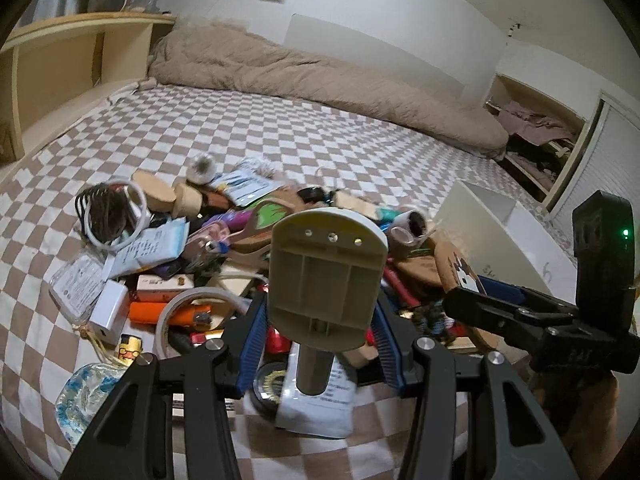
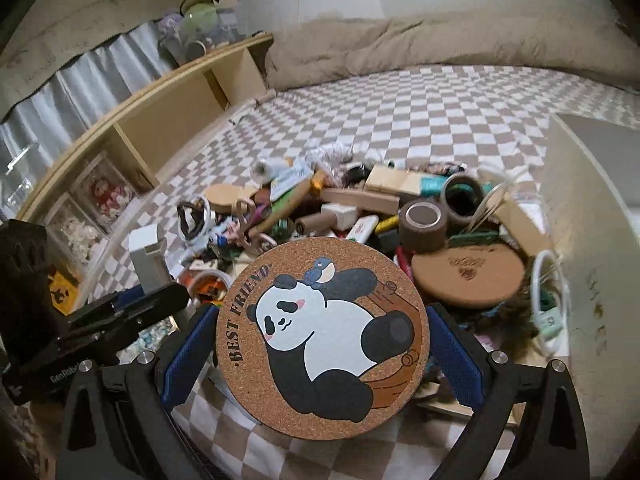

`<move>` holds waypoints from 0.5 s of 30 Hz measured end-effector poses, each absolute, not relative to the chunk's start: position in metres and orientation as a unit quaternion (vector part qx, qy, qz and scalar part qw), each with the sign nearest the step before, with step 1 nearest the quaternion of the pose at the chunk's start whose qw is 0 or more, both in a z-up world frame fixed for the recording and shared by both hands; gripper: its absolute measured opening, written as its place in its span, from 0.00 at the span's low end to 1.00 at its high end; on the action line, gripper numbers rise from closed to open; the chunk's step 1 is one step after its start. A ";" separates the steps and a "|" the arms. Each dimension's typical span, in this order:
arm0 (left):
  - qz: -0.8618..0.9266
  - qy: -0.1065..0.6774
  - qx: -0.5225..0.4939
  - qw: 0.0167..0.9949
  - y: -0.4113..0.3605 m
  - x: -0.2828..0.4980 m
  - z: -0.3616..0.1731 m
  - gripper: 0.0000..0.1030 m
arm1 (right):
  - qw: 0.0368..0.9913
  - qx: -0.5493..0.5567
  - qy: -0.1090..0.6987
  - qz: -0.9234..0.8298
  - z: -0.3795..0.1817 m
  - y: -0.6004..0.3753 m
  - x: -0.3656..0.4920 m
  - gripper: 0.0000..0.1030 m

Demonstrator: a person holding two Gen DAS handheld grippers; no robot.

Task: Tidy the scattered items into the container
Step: 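Carry the white holder and panda coaster over the white box with both grippers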

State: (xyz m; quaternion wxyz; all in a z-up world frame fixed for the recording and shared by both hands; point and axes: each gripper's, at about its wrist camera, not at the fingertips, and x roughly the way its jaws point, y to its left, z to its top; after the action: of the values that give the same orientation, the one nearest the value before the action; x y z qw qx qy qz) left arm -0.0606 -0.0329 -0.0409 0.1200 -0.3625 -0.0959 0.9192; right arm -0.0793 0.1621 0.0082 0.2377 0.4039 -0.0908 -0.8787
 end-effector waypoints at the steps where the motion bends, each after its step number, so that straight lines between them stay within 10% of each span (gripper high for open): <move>1: 0.921 -0.093 -0.359 0.122 -0.029 -0.059 -0.037 0.48 | 0.237 0.401 -0.091 -0.880 0.011 0.165 -0.077 0.97; 15: 0.935 -0.071 -0.317 0.142 0.004 -0.037 0.011 0.48 | 0.217 0.352 -0.097 -0.905 0.056 0.202 -0.047 0.97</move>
State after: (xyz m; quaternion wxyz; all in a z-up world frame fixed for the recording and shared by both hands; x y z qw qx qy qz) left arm -0.0373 0.0038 0.0108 0.1419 -0.3174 -0.0711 0.9349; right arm -0.0472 0.2015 0.0556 0.2167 0.3525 -0.0972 -0.9052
